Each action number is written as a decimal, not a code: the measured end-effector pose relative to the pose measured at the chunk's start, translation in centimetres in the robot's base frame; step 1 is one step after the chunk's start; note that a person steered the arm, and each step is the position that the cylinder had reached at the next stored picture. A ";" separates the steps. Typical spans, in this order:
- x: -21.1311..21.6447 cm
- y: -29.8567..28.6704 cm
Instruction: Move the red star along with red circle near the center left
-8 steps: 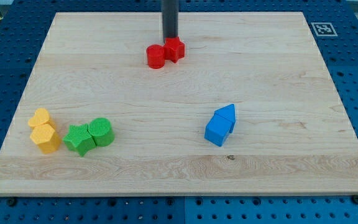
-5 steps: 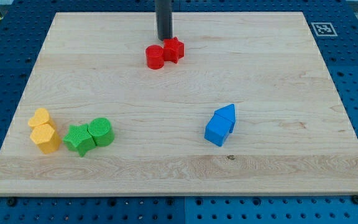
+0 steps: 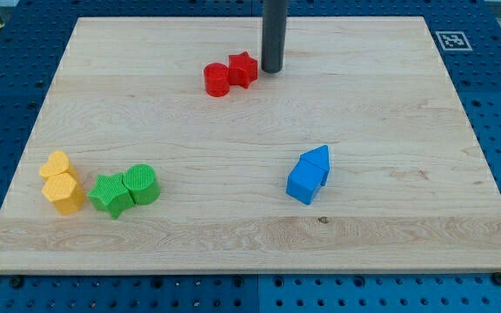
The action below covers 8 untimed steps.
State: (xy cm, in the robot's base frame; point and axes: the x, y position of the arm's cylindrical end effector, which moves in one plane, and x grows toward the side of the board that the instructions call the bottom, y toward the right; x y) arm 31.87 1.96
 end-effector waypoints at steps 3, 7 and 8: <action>0.9 -7.8; 10.0 -12.2; 10.3 -12.2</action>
State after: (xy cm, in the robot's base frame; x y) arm 42.21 -10.25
